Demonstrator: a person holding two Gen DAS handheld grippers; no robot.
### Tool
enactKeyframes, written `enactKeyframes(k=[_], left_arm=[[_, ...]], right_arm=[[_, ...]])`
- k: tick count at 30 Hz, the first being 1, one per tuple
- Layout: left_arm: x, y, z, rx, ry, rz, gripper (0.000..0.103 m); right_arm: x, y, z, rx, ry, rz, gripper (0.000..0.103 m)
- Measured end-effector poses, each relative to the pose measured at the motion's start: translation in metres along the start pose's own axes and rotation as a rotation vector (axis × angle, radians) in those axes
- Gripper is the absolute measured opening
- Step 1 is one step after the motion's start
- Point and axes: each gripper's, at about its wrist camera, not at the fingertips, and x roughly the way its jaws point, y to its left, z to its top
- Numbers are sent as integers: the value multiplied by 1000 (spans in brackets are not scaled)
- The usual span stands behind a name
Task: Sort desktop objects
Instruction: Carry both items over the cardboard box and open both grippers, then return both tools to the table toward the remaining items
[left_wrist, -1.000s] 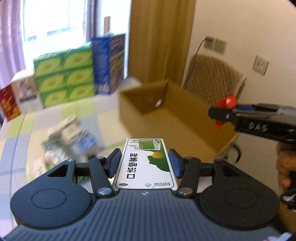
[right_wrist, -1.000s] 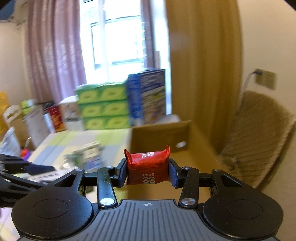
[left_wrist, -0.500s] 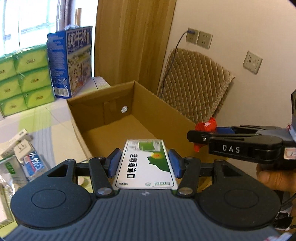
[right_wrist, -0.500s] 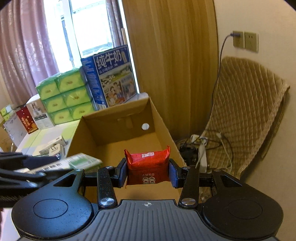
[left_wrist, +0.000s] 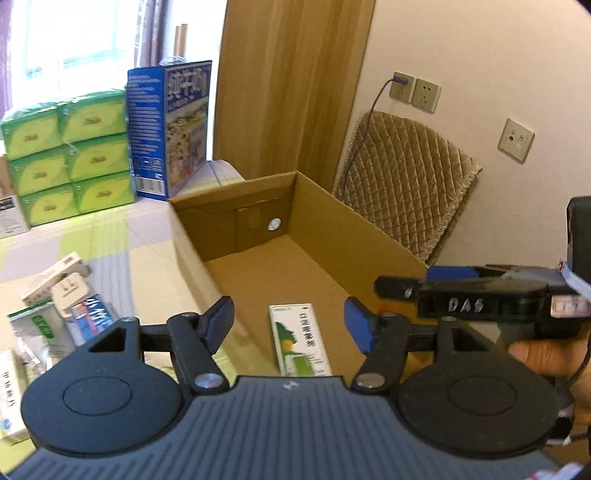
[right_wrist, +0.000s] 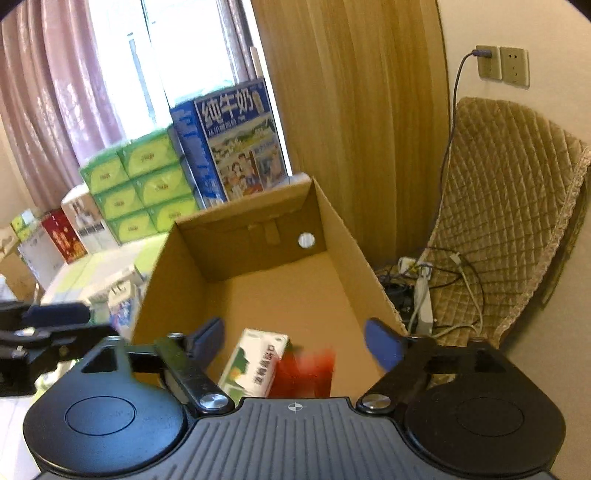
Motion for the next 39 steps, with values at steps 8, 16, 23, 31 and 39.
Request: enactKeyframes(k=[8, 16, 23, 31, 39], left_arm=[[-58, 32, -16, -46, -8, 103, 72], [-133, 79, -39, -84, -21, 262, 83], [-184, 125, -70, -142, -35, 365, 94], [-197, 158, -101, -179, -23, 408, 98], [-172, 182, -124, -190, 7, 415, 100]], right_arm=[[-30, 25, 6, -16, -41, 40, 84], [-62, 79, 6, -78, -93, 142, 92], [-67, 134, -4, -168, -86, 209, 95], [-61, 180, -21, -266, -68, 237, 97], [-23, 211, -55, -382, -11, 250, 98]])
